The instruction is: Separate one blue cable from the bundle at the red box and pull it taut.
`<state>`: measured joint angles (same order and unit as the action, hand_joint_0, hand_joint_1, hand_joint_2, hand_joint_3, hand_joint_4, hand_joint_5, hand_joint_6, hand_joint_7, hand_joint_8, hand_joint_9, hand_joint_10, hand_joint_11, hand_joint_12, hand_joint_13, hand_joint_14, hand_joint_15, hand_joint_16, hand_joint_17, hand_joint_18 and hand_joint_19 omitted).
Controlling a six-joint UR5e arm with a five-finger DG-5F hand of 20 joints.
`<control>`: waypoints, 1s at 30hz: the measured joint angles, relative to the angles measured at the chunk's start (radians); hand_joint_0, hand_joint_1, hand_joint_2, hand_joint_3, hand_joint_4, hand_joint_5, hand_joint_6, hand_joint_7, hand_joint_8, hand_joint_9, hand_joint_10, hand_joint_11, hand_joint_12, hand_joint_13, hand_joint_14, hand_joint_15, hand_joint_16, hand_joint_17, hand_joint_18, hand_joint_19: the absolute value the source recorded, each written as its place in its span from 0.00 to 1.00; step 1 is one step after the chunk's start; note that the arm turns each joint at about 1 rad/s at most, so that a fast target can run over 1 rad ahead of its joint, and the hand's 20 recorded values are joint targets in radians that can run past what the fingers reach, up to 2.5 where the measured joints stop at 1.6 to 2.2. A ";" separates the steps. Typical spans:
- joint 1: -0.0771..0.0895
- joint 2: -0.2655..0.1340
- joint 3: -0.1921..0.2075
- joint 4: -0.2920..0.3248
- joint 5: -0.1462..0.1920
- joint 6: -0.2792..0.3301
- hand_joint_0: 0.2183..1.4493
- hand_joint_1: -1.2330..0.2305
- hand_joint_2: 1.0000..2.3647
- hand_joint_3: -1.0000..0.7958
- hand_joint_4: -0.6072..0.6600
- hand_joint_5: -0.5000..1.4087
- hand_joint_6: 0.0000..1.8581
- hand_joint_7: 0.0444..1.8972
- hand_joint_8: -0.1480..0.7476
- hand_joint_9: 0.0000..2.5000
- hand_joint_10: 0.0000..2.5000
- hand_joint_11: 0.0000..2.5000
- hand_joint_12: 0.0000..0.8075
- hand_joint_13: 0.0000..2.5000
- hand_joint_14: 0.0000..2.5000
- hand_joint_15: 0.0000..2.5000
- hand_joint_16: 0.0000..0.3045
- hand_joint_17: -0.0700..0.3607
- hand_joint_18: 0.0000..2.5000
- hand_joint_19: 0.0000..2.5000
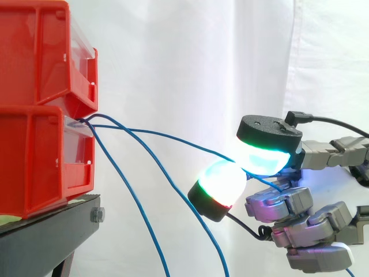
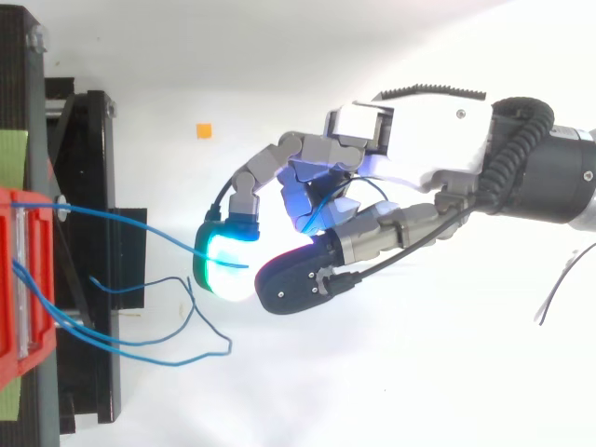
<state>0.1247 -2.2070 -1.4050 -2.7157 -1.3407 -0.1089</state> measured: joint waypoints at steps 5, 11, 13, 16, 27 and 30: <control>0.000 0.000 0.000 0.000 0.000 0.000 0.36 0.32 0.02 0.47 0.26 0.18 0.47 0.46 0.35 0.18 1.00 0.81 0.47 0.38 1.00 0.49 0.14 0.38 0.52 0.48; 0.000 0.000 0.000 0.000 0.000 0.000 0.36 0.32 0.02 0.46 0.26 0.18 0.47 0.47 0.36 0.18 1.00 0.81 0.47 0.38 1.00 0.49 0.14 0.39 0.52 0.49; 0.000 0.000 0.000 0.000 0.000 0.000 0.36 0.32 0.02 0.47 0.26 0.18 0.47 0.46 0.36 0.18 1.00 0.81 0.47 0.38 1.00 0.48 0.14 0.39 0.52 0.48; 0.000 0.000 0.000 -0.001 0.000 0.000 0.36 0.32 0.02 0.46 0.26 0.18 0.47 0.47 0.36 0.18 1.00 0.81 0.47 0.38 1.00 0.49 0.14 0.39 0.52 0.48; 0.000 0.000 0.000 -0.001 0.000 0.000 0.36 0.32 0.02 0.46 0.27 0.18 0.47 0.47 0.37 0.18 1.00 0.82 0.49 0.39 1.00 0.49 0.14 0.39 0.52 0.48; 0.000 0.000 0.000 -0.001 0.000 0.000 0.36 0.32 0.02 0.46 0.27 0.18 0.47 0.47 0.37 0.18 1.00 0.82 0.48 0.39 1.00 0.48 0.14 0.39 0.53 0.48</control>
<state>0.1246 -2.2068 -1.4051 -2.7165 -1.3407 -0.1089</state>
